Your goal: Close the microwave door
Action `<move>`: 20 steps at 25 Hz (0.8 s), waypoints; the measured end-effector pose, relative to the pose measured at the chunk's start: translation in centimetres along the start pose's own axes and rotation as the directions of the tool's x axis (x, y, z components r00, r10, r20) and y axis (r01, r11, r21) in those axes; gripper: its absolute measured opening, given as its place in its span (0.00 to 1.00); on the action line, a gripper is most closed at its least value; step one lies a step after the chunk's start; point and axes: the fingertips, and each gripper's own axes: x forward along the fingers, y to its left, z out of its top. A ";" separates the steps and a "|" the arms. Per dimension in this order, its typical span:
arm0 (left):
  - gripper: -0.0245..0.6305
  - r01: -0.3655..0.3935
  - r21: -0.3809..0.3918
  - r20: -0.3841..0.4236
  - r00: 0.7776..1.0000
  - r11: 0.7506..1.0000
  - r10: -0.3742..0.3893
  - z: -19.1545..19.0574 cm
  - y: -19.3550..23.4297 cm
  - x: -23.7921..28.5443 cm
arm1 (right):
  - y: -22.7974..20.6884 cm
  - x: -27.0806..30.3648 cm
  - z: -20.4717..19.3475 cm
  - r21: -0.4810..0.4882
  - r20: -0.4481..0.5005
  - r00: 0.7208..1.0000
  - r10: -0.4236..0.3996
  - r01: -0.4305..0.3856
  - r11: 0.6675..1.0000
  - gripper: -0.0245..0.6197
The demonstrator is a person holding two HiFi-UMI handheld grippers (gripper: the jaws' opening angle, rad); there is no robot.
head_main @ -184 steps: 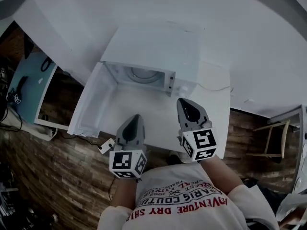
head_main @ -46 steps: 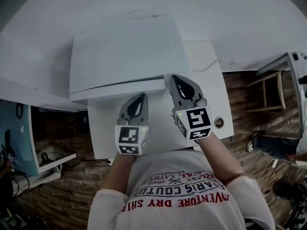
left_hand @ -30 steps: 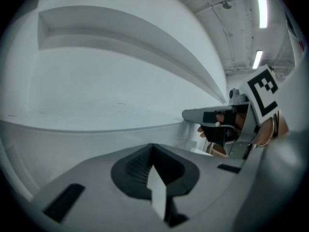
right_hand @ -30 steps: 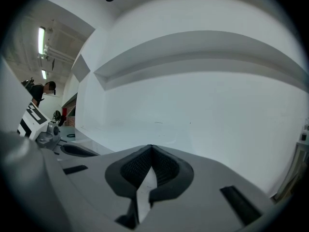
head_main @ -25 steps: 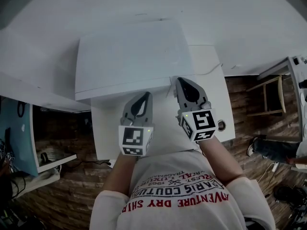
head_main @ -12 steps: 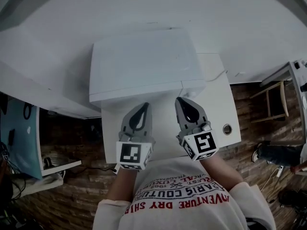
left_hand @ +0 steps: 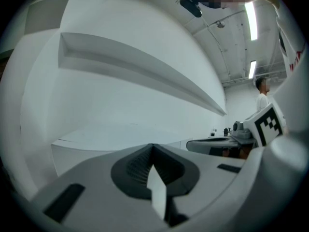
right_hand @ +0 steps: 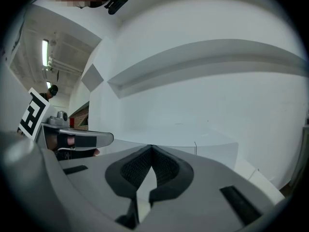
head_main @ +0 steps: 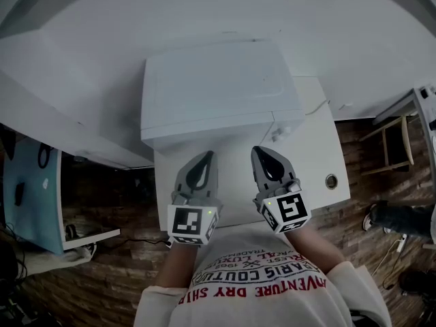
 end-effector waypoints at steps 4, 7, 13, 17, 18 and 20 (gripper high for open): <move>0.03 -0.003 -0.006 0.004 1.000 1.000 0.003 -0.2 0.4 -0.3 | 0.6 0.1 -0.2 -0.006 -0.008 1.000 0.001 -0.001 1.000 0.05; 0.03 -0.003 -0.004 0.006 1.000 1.000 0.003 -0.2 0.4 -0.5 | 0.9 0.2 -0.3 -0.015 -0.019 1.000 0.001 -0.002 1.000 0.05; 0.03 0.000 -0.008 0.003 1.000 1.000 0.000 -0.5 0.3 -0.5 | 1.0 0.3 -0.8 -0.024 -0.038 0.999 -0.002 0.001 1.000 0.05; 0.03 -0.002 -0.007 0.001 1.000 1.000 0.002 -0.6 0.3 -0.7 | 1.2 0.2 -1.0 -0.029 -0.049 0.999 0.003 -0.004 1.000 0.05; 0.03 -0.004 -0.008 0.001 1.000 1.000 0.004 -0.5 0.3 -0.7 | 1.3 0.2 -0.9 -0.028 -0.049 0.999 0.006 -0.007 1.000 0.05; 0.03 -0.008 -0.008 0.001 1.000 1.000 0.008 -0.5 0.5 -0.9 | 1.5 0.2 -0.9 -0.027 -0.047 0.999 0.010 -0.011 1.000 0.05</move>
